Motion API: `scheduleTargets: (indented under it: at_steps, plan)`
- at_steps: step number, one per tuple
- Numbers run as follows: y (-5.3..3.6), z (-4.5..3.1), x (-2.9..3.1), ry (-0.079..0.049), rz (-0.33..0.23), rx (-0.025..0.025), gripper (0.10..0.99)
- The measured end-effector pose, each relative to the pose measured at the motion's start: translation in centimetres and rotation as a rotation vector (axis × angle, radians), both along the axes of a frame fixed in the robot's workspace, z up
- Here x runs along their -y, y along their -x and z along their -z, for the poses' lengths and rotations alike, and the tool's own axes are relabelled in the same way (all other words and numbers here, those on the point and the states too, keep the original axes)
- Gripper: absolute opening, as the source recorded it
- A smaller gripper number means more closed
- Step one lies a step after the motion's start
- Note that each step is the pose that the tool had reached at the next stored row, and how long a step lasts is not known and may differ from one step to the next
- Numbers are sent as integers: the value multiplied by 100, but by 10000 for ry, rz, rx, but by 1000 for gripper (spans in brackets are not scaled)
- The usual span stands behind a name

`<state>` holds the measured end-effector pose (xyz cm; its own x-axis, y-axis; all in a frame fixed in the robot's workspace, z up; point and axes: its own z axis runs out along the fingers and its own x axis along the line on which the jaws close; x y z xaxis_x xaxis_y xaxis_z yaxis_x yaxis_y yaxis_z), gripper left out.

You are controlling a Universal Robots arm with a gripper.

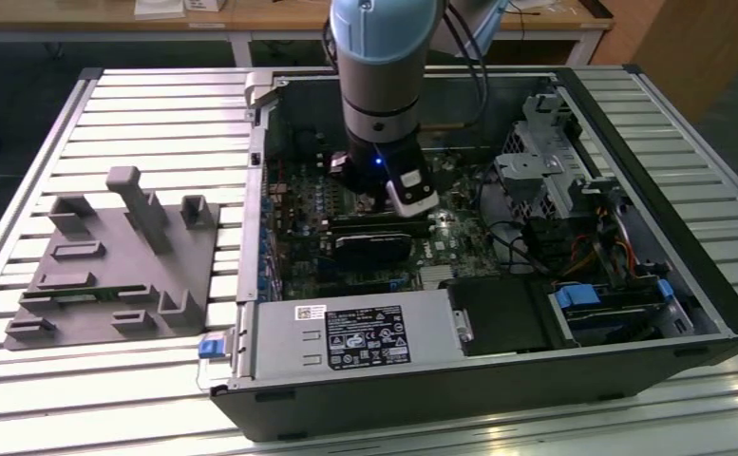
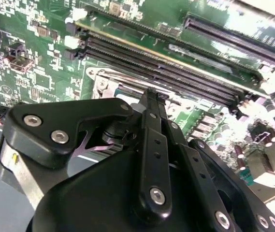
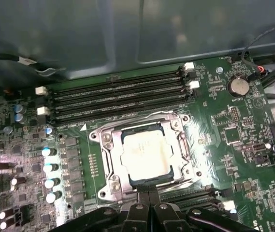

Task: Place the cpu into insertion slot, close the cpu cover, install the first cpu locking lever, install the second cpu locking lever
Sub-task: 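Install the second cpu locking lever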

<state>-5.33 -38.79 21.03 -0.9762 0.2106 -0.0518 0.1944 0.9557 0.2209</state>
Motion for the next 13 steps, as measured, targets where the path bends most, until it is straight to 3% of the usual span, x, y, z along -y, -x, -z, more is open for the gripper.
scheduleTargets:
  at_steps: [7,13]
  plan:
    - [-36,2,-215,121,1,0,106]
    - [-70,2,-359,220,1,0,106]
